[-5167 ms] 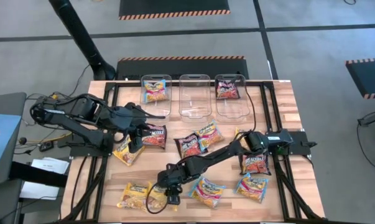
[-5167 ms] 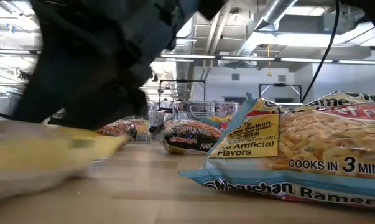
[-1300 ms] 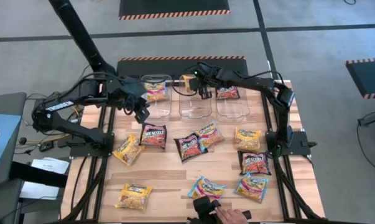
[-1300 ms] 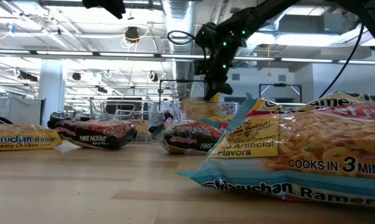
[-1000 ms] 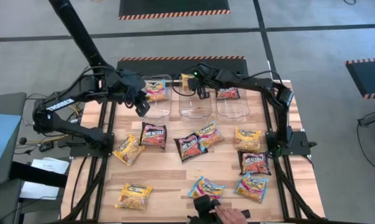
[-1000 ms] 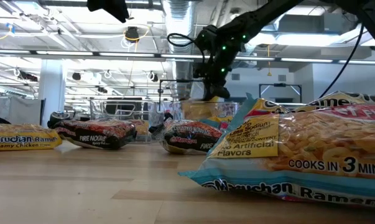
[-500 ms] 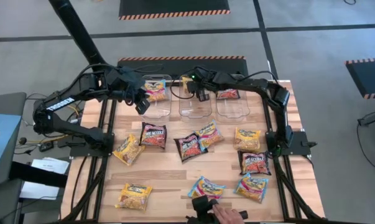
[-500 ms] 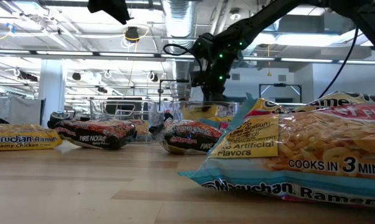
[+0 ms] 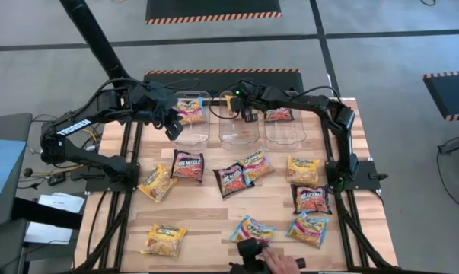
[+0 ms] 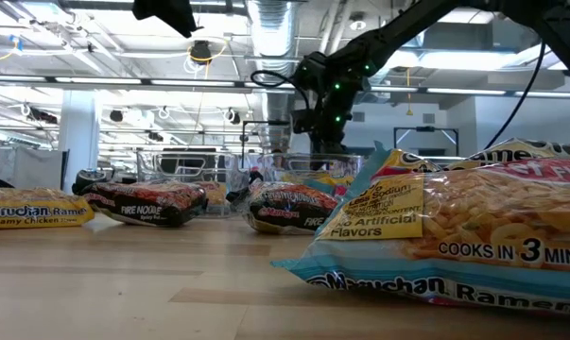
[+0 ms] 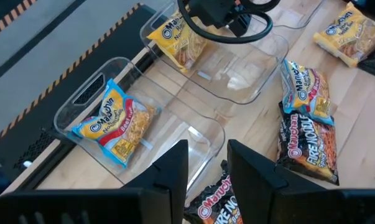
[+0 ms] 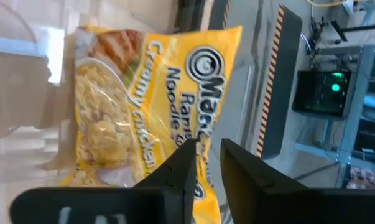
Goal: Sort Maruchan noodles
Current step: Put the black noodle pack into the right transparent bin
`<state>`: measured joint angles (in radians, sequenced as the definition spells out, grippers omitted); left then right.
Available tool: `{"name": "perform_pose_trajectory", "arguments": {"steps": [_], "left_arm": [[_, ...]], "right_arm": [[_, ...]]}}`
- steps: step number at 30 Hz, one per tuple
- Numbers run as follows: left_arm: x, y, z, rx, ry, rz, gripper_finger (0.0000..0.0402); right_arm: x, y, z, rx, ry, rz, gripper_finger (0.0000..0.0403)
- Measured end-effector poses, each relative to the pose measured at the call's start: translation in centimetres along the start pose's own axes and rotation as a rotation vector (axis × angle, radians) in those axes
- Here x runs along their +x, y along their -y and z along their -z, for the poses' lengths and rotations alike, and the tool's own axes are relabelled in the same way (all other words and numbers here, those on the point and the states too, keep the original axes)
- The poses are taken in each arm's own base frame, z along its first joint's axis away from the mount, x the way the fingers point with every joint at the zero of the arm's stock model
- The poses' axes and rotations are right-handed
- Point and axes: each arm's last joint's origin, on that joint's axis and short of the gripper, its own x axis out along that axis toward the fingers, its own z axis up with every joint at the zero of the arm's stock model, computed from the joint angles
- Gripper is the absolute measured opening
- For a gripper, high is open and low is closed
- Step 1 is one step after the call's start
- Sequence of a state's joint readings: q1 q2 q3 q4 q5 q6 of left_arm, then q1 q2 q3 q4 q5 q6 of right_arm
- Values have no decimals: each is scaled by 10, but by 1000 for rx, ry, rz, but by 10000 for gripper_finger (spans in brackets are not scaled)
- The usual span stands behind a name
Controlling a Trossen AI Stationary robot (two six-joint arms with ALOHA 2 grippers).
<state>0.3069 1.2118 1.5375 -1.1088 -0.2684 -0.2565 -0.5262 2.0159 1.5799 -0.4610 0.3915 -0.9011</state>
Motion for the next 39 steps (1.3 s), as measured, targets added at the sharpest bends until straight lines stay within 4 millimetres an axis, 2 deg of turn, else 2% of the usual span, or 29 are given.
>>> {"name": "perform_pose_trajectory", "arguments": {"steps": [7,15,19,24,30,32,39], "left_arm": [[0,-1,0,31,8,-34,98],[0,-1,0,42,4,-33,107],[0,-3,0,51,7,-74,130],[1,-9,-3,-19,42,-167,160],[2,-7,-1,-56,0,-30,165],[3,-4,0,-52,-15,18,165],[15,5,14,-30,-112,92,165]], "right_arm": [[-14,8,-10,49,-43,47,119],[-49,35,-28,158,2,77,120],[-74,52,-33,216,7,73,120],[-113,72,-37,260,21,72,120],[-159,93,-32,373,46,81,120],[-171,96,-28,410,37,69,120],[-216,81,-21,488,56,22,121]]}}
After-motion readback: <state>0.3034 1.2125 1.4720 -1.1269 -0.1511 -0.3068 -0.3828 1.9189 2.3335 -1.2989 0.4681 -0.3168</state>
